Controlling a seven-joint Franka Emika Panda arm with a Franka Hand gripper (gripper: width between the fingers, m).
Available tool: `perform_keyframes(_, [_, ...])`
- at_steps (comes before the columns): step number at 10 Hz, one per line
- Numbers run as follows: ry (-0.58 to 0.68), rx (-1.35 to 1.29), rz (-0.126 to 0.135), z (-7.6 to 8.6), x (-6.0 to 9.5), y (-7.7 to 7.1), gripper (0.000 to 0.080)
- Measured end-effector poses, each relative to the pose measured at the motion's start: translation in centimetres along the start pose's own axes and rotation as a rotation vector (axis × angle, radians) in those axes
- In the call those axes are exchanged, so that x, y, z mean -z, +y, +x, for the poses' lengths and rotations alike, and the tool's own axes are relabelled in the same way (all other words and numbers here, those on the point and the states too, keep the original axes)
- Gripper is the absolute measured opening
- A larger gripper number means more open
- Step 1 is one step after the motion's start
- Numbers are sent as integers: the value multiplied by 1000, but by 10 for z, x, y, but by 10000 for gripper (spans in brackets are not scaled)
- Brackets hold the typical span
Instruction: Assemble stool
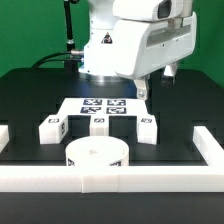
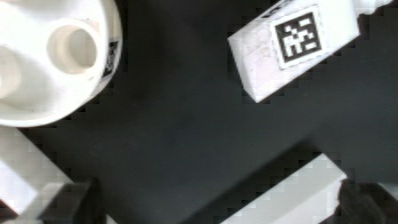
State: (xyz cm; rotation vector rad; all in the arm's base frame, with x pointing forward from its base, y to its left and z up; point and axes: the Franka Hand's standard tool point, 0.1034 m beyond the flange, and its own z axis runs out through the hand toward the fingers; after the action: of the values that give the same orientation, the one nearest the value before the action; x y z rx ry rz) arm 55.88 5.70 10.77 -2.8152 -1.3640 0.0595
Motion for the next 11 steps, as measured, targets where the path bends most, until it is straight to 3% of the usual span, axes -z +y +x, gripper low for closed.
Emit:
perform_keyframes(3, [-1,0,1,0,0,0,649])
perform_keyframes(4, [-5,55,2,-8,-3,1,649])
perform_keyframes(6, [-4,124,-7,-38,-17,16,649])
perform_keyframes(8, [2,151,-9,-55,-34,33,649])
perform_keyframes(11, [9,144,-8,-55,-52,47,649])
